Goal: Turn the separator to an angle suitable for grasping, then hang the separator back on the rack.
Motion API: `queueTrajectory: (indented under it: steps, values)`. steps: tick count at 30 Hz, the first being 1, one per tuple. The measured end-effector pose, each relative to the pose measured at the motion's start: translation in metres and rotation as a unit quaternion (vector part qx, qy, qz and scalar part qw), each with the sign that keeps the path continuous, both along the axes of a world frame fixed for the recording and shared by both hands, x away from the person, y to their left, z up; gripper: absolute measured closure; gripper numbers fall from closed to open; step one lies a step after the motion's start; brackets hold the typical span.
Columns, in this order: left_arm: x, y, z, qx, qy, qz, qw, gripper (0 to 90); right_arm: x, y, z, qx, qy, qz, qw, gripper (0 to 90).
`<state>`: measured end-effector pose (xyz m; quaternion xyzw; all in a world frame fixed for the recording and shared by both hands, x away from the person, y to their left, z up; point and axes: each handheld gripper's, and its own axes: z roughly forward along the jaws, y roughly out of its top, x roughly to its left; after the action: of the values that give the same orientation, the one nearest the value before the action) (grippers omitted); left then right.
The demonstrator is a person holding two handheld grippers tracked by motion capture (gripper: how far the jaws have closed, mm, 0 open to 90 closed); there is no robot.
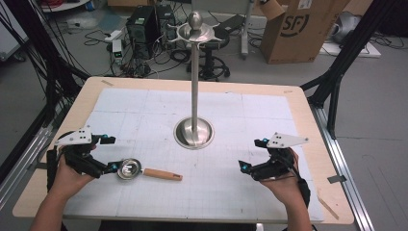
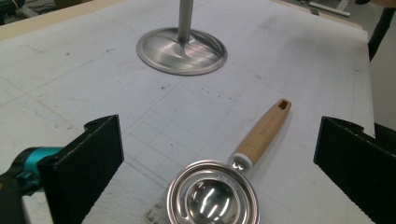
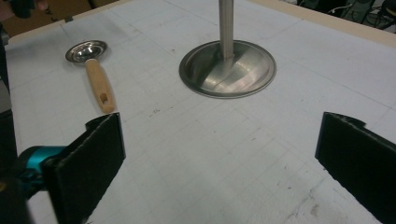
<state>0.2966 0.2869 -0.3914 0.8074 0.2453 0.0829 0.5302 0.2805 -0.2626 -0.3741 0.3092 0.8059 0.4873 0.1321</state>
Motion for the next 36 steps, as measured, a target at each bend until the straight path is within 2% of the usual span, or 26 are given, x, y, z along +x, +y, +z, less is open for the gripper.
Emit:
queueTrajectory:
  steps: [7, 16, 21, 23, 26, 29, 31, 33, 36]
  values:
    - [0.000, -0.001, 0.002, 0.002, -0.003, -0.001, 1.0000, 2.1, 0.001, -0.002, -0.003, 0.006, 0.005, -0.005, 1.0000, 0.0]
    - [0.000, -0.005, 0.003, 0.010, -0.001, -0.010, 0.9999, 2.1, 0.002, 0.002, -0.005, -0.010, 0.016, 0.000, 0.9998, 0.0]
    - [0.000, -0.014, 0.009, 0.018, -0.005, -0.031, 0.9993, 2.1, 0.003, 0.003, -0.006, -0.013, 0.013, -0.001, 0.9998, 0.0]
    - [0.002, -0.019, 0.011, 0.030, -0.003, -0.045, 0.9985, 2.1, 0.003, 0.003, -0.006, -0.012, 0.016, 0.000, 0.9998, 0.0]
    - [0.004, -0.029, 0.013, 0.061, -0.001, -0.058, 0.9965, 2.1, 0.003, 0.003, -0.006, -0.012, 0.016, 0.000, 0.9998, 0.0]
    - [0.008, -0.042, 0.017, 0.096, 0.001, -0.068, 0.9930, 2.1, 0.004, 0.003, -0.006, -0.013, 0.016, 0.000, 0.9998, 0.0]
    - [0.010, -0.051, 0.018, 0.121, 0.007, -0.074, 0.9898, 2.1, 0.004, 0.003, -0.006, -0.013, 0.018, 0.000, 0.9997, 0.0]
    - [0.013, -0.060, 0.020, 0.146, 0.007, -0.089, 0.9852, 2.1, 0.005, 0.003, -0.006, -0.016, 0.020, 0.000, 0.9997, 0.0]
    - [0.014, -0.068, 0.021, 0.159, 0.011, -0.102, 0.9819, 2.1, 0.004, 0.003, -0.007, -0.017, 0.020, 0.000, 0.9996, 0.0]
